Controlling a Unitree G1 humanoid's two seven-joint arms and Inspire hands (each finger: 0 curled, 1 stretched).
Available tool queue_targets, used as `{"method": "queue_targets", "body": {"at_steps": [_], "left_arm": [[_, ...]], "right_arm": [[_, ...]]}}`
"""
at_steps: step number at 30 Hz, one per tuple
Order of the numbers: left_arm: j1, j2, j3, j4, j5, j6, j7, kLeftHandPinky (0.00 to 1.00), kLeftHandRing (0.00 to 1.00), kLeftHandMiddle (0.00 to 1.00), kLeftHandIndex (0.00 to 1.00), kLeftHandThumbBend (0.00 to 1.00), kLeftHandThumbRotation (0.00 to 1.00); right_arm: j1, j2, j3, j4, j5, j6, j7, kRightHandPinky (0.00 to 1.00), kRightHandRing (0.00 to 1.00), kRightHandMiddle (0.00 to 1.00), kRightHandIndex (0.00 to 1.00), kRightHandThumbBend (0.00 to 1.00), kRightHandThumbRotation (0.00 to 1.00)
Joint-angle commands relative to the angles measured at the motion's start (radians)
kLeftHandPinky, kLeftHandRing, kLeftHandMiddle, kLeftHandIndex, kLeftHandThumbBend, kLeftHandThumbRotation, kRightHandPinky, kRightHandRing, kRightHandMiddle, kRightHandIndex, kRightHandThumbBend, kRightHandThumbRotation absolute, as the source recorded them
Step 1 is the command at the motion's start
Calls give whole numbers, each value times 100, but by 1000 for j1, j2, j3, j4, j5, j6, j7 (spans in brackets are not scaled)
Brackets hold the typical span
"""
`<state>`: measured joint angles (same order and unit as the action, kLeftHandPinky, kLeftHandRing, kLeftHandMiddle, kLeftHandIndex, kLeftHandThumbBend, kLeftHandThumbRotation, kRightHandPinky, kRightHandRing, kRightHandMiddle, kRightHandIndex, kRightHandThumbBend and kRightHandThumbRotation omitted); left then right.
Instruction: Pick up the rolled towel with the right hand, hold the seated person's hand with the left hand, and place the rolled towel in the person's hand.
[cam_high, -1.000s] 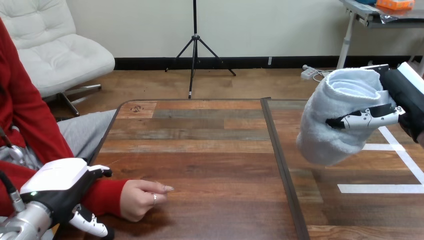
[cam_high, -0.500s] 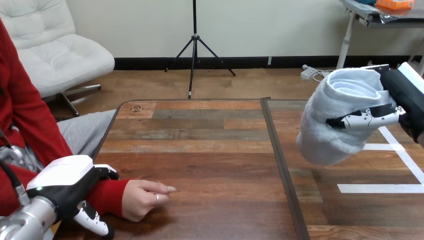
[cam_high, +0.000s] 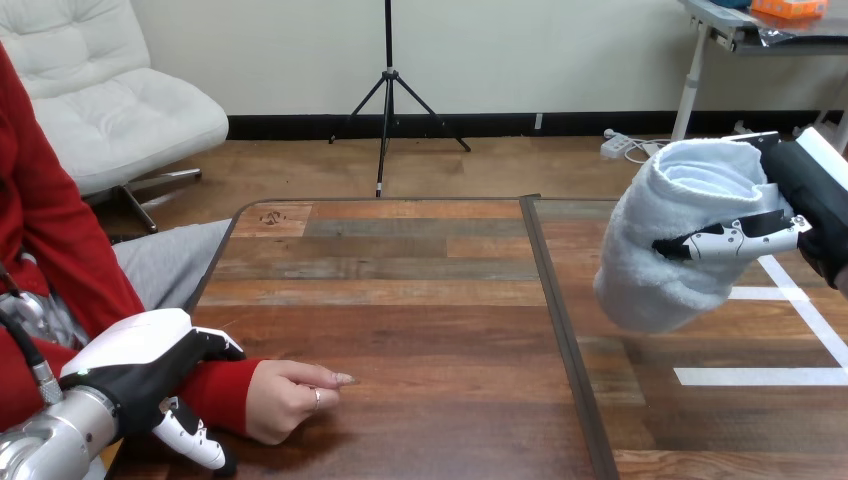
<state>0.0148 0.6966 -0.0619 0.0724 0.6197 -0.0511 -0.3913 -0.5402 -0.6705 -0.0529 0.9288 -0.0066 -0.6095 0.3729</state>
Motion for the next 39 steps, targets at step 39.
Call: {"method": "queue_targets", "body": {"at_steps": [39], "left_arm": [[-119,-37,-134,72,40,28,-6,47,58,59,56,82,0]], "right_arm": [[-41,17,-46,-24,42,-32,0,29,34,39,42,88,0]]}}
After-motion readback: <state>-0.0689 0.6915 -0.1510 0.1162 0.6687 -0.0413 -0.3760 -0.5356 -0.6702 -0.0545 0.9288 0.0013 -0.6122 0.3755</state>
